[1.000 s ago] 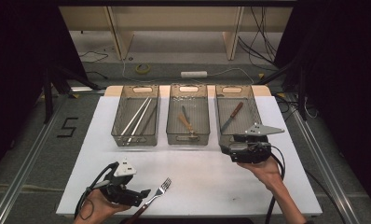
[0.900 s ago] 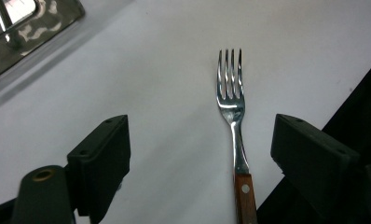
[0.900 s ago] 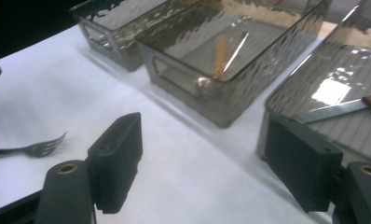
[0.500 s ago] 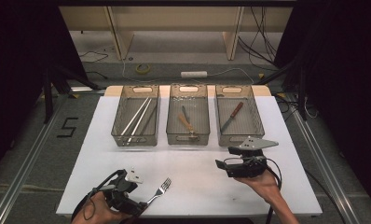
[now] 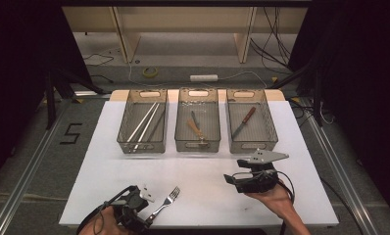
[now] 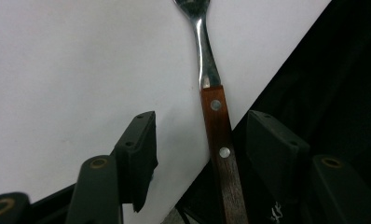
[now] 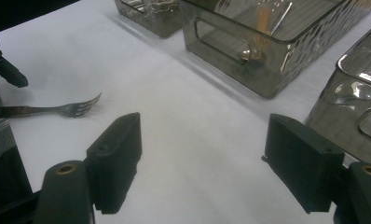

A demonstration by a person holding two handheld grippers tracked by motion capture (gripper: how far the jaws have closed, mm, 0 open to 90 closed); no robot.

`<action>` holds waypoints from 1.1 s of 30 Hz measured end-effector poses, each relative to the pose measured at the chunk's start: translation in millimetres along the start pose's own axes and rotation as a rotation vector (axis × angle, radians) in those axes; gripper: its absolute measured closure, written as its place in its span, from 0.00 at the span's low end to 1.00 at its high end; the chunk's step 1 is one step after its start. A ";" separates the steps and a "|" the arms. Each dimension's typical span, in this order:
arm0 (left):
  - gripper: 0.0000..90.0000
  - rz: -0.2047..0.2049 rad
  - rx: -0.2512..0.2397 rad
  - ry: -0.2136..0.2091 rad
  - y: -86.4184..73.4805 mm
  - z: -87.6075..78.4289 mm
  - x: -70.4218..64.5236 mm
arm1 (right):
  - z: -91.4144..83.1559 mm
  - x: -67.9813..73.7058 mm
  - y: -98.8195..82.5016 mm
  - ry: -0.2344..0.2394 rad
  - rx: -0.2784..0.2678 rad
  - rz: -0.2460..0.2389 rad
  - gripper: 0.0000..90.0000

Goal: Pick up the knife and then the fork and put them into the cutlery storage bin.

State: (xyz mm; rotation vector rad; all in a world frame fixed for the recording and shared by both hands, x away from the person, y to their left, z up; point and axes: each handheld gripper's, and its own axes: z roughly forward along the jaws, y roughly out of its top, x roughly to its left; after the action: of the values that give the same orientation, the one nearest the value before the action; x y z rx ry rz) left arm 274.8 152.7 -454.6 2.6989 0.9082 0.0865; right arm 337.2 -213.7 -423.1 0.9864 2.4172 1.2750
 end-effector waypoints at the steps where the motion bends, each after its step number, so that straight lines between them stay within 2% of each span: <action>1: 0.50 0.006 0.008 -0.004 -0.3 0.9 -0.4 | 0.2 0.5 -0.2 0.001 0.002 0.000 0.31; 3: 0.52 0.018 0.020 -0.002 -0.5 1.9 -0.4 | 0.8 0.8 -0.4 0.004 0.004 -0.002 0.31; 14: 0.64 0.028 0.060 -0.002 -0.7 8.4 -1.3 | 1.4 0.7 -0.5 0.005 0.009 0.000 0.31; 21: 0.75 0.017 0.060 0.006 -0.9 8.2 2.1 | 1.9 0.6 -0.4 0.005 0.011 -0.001 0.31; 28: 0.76 0.001 0.077 0.009 0.1 8.6 1.7 | 1.8 0.9 -0.4 0.005 0.012 -0.003 0.31; 33: 0.76 0.004 0.087 0.008 -0.3 8.1 2.5 | 1.8 0.8 -0.5 0.006 0.012 -0.002 0.31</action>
State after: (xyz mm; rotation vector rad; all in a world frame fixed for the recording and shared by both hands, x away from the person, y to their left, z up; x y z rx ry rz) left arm 277.9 152.5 -462.5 2.7822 0.9295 0.0605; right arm 337.2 -212.2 -424.4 0.9844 2.4325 1.2660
